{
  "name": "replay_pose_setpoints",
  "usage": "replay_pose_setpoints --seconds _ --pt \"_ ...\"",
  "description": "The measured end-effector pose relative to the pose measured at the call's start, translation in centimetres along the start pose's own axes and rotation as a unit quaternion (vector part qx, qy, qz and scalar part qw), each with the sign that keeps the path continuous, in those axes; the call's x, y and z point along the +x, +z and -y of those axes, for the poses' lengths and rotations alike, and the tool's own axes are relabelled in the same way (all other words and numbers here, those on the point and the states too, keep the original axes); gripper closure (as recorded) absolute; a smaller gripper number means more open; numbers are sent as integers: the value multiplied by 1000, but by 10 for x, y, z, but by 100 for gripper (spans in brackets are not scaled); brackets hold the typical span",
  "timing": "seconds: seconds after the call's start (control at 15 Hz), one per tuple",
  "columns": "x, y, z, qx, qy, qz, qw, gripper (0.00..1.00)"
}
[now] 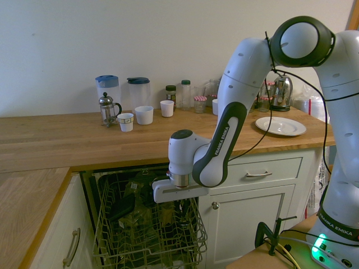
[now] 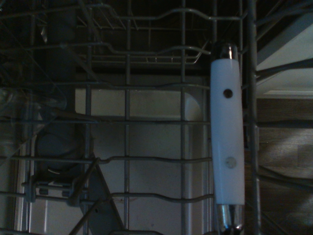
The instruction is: Put the spoon in the dishwasher
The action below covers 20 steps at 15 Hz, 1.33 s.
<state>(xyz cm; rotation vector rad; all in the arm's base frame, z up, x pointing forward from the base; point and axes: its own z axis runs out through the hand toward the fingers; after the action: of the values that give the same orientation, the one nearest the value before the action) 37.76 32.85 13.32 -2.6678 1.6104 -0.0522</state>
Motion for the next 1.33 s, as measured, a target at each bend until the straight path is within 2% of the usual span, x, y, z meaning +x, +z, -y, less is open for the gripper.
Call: replay_pose_setpoints --seconds 0.33,0.4,1.33 --pt "-4 31 14 -10 1 8 1000 100" --pt "-4 33 16 -11 1 9 1000 0" --pt "-15 30 30 -1 -18 -1 1000 0"
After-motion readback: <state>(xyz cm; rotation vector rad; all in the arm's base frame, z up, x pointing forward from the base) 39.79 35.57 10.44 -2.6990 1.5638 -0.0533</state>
